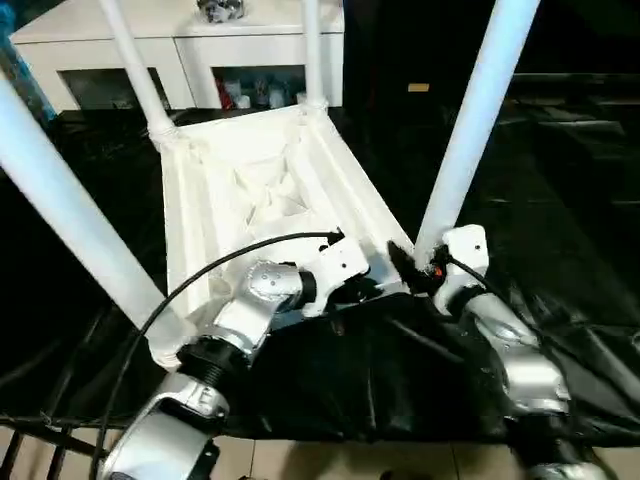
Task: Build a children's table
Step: Rotate leg to tighten
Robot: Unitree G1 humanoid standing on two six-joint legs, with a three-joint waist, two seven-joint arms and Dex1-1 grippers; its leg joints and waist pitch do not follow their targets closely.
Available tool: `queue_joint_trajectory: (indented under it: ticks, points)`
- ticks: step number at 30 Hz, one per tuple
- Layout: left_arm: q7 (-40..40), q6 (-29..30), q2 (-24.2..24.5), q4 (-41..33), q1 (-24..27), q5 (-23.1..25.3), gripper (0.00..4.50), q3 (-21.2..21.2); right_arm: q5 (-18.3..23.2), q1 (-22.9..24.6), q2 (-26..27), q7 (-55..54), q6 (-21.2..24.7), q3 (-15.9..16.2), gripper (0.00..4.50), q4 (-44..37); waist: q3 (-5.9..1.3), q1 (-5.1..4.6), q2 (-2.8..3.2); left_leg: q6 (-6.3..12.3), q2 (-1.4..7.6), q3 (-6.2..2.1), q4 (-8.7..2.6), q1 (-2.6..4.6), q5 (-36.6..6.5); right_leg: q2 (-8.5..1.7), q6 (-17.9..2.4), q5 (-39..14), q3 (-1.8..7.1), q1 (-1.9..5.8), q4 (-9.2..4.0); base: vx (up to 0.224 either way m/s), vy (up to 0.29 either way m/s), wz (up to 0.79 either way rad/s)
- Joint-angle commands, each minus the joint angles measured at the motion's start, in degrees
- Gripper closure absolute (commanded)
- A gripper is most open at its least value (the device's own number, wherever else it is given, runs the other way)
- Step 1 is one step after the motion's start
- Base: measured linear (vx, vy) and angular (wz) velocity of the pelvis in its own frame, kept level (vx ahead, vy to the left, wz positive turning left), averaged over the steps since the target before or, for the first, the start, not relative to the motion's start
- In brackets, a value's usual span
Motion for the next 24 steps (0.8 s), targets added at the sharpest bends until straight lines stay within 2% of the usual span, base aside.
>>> queue_joint_trajectory:
  ticks: [1, 2, 3, 5, 7, 9, 11, 12, 15, 18, 24]
  points:
    - [-4.11, -2.37, 0.19, 0.53, 1.19, -1.51, 4.5, -1.82, 1.5, 0.99, -0.25, 5.49, 1.81, 3.18, 0.79, -1.41, -2.49, 0.4, -1.33, 6.89, 1.79, -0.75, -3.05, -0.17, -11.12, -2.45, -12.43, -9.91, 1.76, 2.62, -4.04, 0.0, 0.0, 0.0]
    - [-5.25, -2.99, 0.99, 0.67, 1.0, -1.65, 4.5, -1.77, 2.33, 1.55, -1.75, 8.25, 2.29, 3.52, 0.79, -2.42, -2.65, 0.66, -1.2, 7.51, 1.93, -0.69, -2.86, 0.01, -9.39, -2.47, -13.6, -6.54, 1.73, 2.59, -3.71, 0.0, 0.0, 0.0]
    - [-6.55, -4.09, 1.72, 0.88, 0.84, -1.85, 4.5, -1.8, 3.16, 2.12, -3.23, 11.01, 2.73, 3.92, 0.79, -3.39, -2.58, 0.69, -1.36, 8.19, 1.87, -0.66, -2.74, -0.17, -8.58, -2.4, -14.47, -4.09, 1.65, 2.71, -3.37, 0.0, 0.0, 0.0]
    - [-10.18, -5.21, 2.96, 0.86, 0.71, -3.03, 4.5, -1.58, 4.62, 3.26, -6.64, 17.08, 3.9, 5.01, 0.79, -5.03, -2.69, 1.01, -1.39, 9.06, 1.86, -0.63, -2.56, -0.06, -8.02, -2.45, -15.15, -2.65, 1.6, 2.93, -3.21, 0.0, 0.0, 0.0]
    - [-11.93, -5.36, 3.59, 0.95, 0.48, -3.64, 4.5, -1.43, 5.24, 3.86, -8.87, 20.66, 4.62, 5.75, 0.79, -5.9, -2.52, 1.27, -1.24, 9.2, 2.1, -0.57, -2.65, 0.12, -8.5, -2.42, -15.82, -3.04, 1.55, 2.67, -3.25, 0.0, 0.0, 0.0]
    - [-13.4, -6.21, 4.22, 1.0, 0.23, -4.01, 4.5, -1.59, 5.67, 4.13, -10.57, 23.46, 4.89, 6.09, 0.79, -6.32, -2.36, 1.98, -1.24, 8.11, 2.31, -0.5, -2.79, 0.33, -9.94, -2.34, -15.7, -5.61, 1.51, 2.6, -3.34, 0.0, 0.0, 0.0]
    - [-15.93, -5.48, 4.54, 0.33, 0.2, -5.72, 4.5, -1.28, 7.57, 4.4, -12.49, 27.24, 6.67, 6.4, 0.79, -7.5, -2.32, 2.26, -1.27, 7.51, 2.42, -0.48, -2.87, 0.36, -10.43, -2.37, -15.75, -6.04, 1.57, 2.61, -3.23, 0.0, 0.0, 0.0]
    - [-16.22, -5.47, 4.59, 0.25, 0.2, -5.88, 4.5, -1.29, 7.88, 4.42, -12.74, 27.73, 7.02, 6.47, 0.96, -7.71, -2.3, 2.36, -1.3, 7.35, 2.41, -0.46, -2.86, 0.3, -10.61, -2.39, -15.79, -6.23, 1.58, 2.64, -3.21, 0.0, 0.0, 0.0]
    - [-19.86, -5.97, 5.26, 0.27, -0.11, -7.18, 4.5, -1.56, 10.11, 4.43, -15.39, 32.89, 10.37, 7.56, 1.17, -9.43, -2.37, 2.69, -1.38, 7.46, 2.37, -0.46, -2.73, 0.28, -9.87, -2.48, -15.8, -5.66, 1.62, 2.73, -3.09, 0.0, 0.0, 0.0]
    - [-21.38, -6.58, 5.54, 0.82, -0.4, -7.21, 4.5, -1.85, 10.82, 4.09, -16.57, 35.6, 11.6, 8.57, 1.5, -9.55, -2.42, 3.07, -1.42, 7.67, 2.39, -0.41, -2.61, 0.28, -8.83, -2.59, -15.91, -4.8, 1.61, 2.67, -3.0, 0.0, 0.0, 0.0]
    - [-22.14, -6.7, 5.64, 1.14, -0.54, -7.27, 4.5, -1.82, 11.4, 3.99, -17.26, 37.52, 12.85, 9.18, 1.87, -10.03, -2.33, 3.31, -1.65, 7.24, 2.36, -0.43, -2.63, 0.31, -8.89, -2.61, -15.47, -6.46, 1.61, 2.61, -3.09, 0.0, 0.0, 0.0]
